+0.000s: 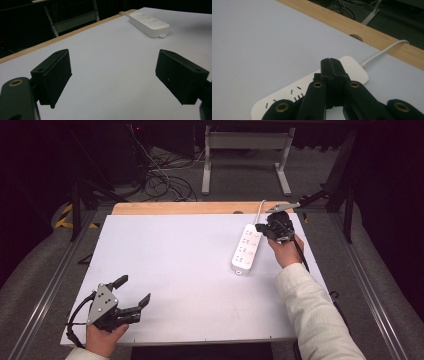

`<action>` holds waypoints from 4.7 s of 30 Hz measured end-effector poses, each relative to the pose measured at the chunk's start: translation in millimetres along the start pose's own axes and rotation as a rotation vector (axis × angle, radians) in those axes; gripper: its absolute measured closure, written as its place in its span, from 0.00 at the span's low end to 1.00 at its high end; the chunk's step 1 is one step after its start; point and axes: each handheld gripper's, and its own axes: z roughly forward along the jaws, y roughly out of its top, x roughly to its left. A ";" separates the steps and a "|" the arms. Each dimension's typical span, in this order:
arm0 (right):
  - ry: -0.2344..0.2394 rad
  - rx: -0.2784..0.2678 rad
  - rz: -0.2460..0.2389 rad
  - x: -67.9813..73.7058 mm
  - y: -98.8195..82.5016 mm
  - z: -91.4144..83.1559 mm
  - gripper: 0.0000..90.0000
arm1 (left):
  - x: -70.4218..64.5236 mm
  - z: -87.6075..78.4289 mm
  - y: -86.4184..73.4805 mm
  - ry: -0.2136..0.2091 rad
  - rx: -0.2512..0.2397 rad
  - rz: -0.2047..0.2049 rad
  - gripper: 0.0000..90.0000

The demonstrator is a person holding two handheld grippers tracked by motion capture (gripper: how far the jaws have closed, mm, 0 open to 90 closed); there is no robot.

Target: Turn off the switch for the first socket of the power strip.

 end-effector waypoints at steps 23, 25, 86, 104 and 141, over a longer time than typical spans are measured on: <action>-0.047 0.051 0.077 -23.0 -15.8 44.0 1.00 | 0.7 1.6 -0.7 0.007 0.006 -0.005 0.15; -0.051 0.054 0.072 -23.4 -16.4 45.8 1.00 | 0.8 1.8 -0.8 0.007 0.006 -0.007 0.15; -0.140 0.069 0.090 -19.7 -34.0 73.0 1.00 | 0.8 2.1 -1.3 0.007 0.012 -0.006 0.15; -0.139 0.071 0.107 -19.9 -34.0 73.4 1.00 | 1.3 1.2 -1.2 0.009 0.011 -0.006 0.15; -0.030 -0.150 0.038 2.8 -2.7 -14.7 1.00 | -1.0 2.2 0.0 0.010 0.013 -0.002 0.15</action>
